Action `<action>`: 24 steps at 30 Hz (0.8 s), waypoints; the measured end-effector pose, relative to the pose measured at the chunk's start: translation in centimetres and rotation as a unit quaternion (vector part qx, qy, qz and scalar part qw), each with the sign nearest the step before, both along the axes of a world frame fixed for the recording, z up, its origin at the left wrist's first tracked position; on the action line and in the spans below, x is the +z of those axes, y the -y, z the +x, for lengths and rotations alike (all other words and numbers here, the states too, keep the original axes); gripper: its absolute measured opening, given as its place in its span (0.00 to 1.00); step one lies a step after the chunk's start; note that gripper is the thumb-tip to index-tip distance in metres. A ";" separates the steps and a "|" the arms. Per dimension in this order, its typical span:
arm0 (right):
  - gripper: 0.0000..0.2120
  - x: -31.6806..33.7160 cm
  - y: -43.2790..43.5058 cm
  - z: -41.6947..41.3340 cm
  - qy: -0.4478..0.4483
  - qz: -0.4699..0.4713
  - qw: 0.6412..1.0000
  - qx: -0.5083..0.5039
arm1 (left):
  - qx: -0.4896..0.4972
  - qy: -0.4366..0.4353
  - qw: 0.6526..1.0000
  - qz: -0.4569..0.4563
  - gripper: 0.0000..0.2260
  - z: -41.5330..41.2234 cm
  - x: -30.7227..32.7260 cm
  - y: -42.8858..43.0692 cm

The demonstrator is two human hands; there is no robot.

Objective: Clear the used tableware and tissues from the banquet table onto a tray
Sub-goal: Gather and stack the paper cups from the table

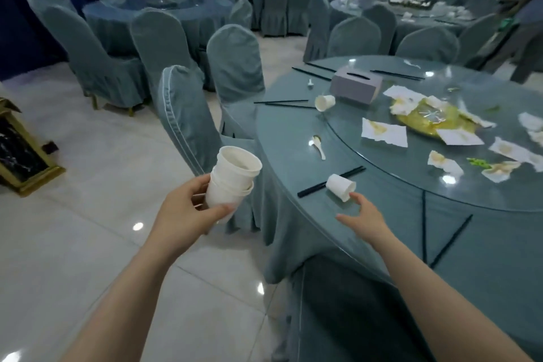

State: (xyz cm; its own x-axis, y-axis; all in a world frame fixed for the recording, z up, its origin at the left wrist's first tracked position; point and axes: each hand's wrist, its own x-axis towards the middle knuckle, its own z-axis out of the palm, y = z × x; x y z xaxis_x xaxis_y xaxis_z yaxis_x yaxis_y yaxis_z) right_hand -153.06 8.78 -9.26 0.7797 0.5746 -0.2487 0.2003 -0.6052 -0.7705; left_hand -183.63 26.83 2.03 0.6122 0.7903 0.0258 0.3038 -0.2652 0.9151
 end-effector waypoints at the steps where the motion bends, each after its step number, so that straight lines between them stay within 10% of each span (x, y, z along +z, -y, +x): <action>1: 0.36 -0.6 -1.1 0.8 0.012 -0.009 1.000 -0.013 | -0.009 -0.005 1.000 0.000 0.27 0.9 -0.2 -1.5; 8: 0.44 -4.1 -6.6 6.0 0.110 -0.121 0.986 -0.041 | -0.053 -0.029 0.998 -0.022 0.27 6.1 -2.0 -9.8; 16: 0.28 -5.1 -10.5 6.8 0.124 -0.173 0.968 -0.132 | -0.143 -0.039 0.988 -0.044 0.26 13.1 -4.1 -20.5; 24: 0.27 0.7 -20.7 5.7 0.041 0.128 0.954 -0.266 | -0.237 -0.035 0.970 -0.036 0.23 20.6 -4.6 -30.8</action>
State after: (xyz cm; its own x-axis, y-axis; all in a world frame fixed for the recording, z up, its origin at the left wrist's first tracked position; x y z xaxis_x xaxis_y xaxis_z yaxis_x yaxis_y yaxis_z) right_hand -147.37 29.46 -8.55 0.9890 0.1248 -0.0791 -0.0176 -0.4324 -0.9015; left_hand -163.01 57.67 -2.62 0.9058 0.4173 -0.0737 0.2251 -0.3264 0.9180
